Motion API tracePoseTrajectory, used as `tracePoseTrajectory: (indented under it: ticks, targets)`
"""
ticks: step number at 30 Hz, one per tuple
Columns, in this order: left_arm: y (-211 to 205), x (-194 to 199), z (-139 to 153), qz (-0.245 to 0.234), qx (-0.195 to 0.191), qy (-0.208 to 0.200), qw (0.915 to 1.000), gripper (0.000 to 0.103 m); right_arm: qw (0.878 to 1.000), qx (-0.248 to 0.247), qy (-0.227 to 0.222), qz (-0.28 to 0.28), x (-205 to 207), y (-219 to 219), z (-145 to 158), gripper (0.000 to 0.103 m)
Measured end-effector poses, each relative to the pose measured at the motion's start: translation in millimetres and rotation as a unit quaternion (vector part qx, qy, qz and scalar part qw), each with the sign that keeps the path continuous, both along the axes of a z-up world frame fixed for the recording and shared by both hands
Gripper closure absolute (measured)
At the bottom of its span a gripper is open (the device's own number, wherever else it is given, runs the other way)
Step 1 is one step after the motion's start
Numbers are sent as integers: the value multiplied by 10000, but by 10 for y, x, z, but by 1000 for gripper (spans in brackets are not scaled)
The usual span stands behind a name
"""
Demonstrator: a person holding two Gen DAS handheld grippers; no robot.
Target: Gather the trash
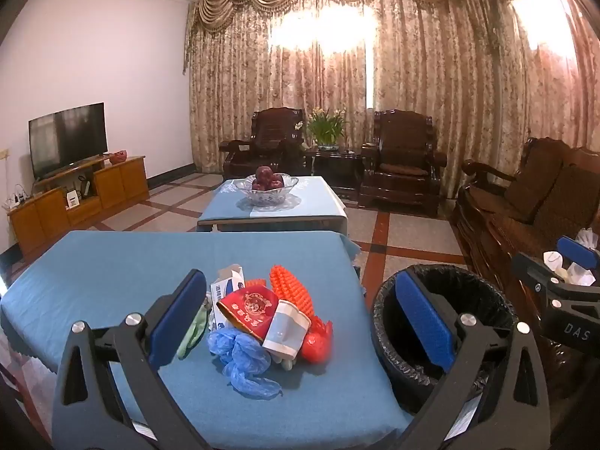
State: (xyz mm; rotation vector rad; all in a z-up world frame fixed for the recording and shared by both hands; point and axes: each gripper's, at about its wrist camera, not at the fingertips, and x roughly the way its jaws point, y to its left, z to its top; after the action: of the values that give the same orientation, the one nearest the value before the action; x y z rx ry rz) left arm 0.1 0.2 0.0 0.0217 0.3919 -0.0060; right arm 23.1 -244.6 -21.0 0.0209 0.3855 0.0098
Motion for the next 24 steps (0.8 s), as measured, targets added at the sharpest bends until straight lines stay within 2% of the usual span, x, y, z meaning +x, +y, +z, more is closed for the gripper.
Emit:
tracePoseTrajectory:
  ticks: [24]
  targets:
    - [-4, -5, 3, 2, 44, -48, 10000, 5, 10000, 23, -19, 9, -2, -4, -4, 6]
